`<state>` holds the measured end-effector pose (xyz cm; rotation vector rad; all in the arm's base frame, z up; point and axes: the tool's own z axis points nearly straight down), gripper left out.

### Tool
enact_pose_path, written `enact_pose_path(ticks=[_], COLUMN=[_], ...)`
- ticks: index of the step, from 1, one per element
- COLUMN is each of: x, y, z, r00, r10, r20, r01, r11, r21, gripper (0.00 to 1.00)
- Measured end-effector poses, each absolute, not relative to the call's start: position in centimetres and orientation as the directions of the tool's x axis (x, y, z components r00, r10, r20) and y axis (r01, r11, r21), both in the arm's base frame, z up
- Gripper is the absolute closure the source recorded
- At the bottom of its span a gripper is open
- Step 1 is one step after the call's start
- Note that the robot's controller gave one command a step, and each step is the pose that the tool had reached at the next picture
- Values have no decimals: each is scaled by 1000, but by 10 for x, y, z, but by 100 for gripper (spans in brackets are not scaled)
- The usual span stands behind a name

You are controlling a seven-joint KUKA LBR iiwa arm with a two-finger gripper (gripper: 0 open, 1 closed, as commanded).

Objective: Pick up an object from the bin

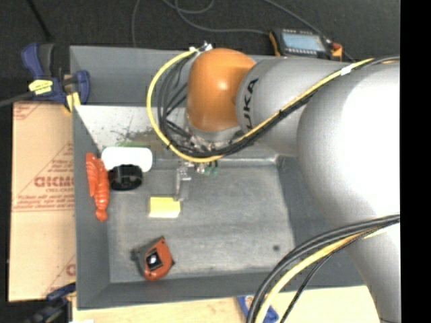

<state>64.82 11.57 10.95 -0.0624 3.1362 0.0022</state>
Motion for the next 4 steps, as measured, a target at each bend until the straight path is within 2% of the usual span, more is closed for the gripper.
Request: enact_pose_path(ticks=[1, 2, 3, 4], x=[642, 647, 644, 648], y=[138, 172, 184, 213], z=[123, 105, 77, 82], r00=[-992, -977, -963, -935], r10=[-123, -211, -270, -354], r20=[-2, -10, -2, -2], r01=[-123, -211, -270, -354], r11=[992, 977, 963, 935], r21=[-3, 0, -2, -1], gripper=[0, 0, 0, 0])
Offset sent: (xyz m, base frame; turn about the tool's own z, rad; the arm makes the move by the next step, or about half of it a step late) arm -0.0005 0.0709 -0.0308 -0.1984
